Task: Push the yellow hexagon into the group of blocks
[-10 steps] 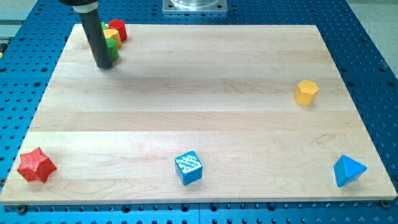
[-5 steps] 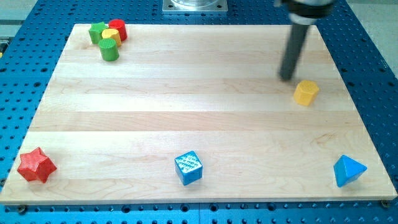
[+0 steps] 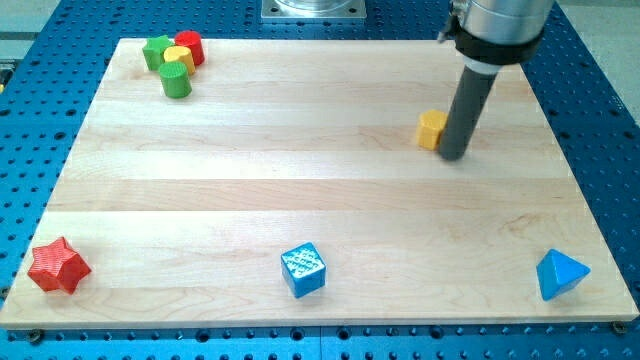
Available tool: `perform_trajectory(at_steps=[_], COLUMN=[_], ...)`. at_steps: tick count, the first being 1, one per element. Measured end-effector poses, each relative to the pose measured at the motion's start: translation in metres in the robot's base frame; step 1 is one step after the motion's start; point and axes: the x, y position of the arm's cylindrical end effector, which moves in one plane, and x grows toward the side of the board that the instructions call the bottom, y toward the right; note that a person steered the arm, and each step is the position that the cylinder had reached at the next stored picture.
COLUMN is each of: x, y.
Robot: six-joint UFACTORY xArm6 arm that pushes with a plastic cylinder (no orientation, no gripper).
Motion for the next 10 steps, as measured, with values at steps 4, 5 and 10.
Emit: perform_trajectory(at_steps=[4, 5, 10], x=[-0.062, -0.055, -0.017], y=[-0.076, -0.009, -0.203])
